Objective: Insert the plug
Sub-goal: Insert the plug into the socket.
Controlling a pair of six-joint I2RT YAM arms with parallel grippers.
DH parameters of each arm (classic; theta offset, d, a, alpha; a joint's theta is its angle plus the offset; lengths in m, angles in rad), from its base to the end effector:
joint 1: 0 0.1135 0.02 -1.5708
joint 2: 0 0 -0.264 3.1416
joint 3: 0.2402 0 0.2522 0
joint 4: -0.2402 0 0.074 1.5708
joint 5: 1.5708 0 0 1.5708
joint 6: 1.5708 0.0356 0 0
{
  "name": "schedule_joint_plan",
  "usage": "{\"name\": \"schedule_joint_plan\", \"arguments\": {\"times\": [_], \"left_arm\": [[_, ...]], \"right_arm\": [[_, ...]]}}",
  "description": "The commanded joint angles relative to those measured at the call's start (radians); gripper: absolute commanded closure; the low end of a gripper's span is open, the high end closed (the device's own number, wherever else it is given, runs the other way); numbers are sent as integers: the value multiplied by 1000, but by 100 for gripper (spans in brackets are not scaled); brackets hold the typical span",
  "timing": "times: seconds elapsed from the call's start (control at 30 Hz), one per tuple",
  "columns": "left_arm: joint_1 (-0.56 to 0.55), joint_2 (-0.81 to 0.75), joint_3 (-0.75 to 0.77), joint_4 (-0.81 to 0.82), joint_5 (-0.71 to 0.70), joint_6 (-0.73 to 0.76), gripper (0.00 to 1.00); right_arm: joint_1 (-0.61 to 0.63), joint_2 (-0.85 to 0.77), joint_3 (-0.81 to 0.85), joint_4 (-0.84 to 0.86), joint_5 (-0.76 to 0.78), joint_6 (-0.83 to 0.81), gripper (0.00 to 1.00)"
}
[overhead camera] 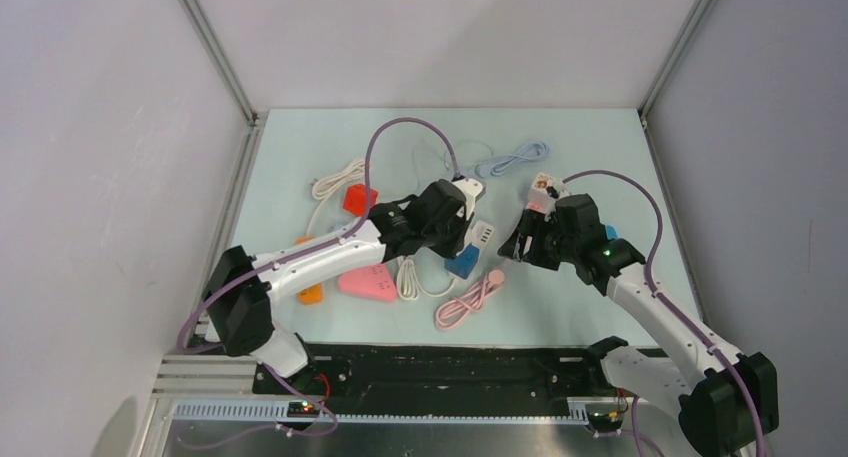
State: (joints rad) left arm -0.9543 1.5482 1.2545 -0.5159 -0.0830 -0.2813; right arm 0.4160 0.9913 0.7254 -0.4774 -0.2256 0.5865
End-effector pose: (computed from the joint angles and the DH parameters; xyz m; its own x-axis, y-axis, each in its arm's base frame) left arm 0.1998 -0.2768 0.2847 -0.6187 0.3946 -0.6793 0.6332 0.7623 -0.1338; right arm 0.1867 0.0912 0.2544 -0.8169 0.2288 -0.5294 -0.1109 0.8385 0.5336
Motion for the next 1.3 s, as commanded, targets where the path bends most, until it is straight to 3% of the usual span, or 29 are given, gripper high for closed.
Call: {"name": "schedule_joint_plan", "arguments": {"times": [0.0,1.27], "left_arm": [[-9,8,38,74,-31,-20,100],[-11,-8,6,28,-58,-31,100]], "right_arm": [[-8,6,-6,25,-8,13,31],[-34,74,-17,36,-52,39,37]]}}
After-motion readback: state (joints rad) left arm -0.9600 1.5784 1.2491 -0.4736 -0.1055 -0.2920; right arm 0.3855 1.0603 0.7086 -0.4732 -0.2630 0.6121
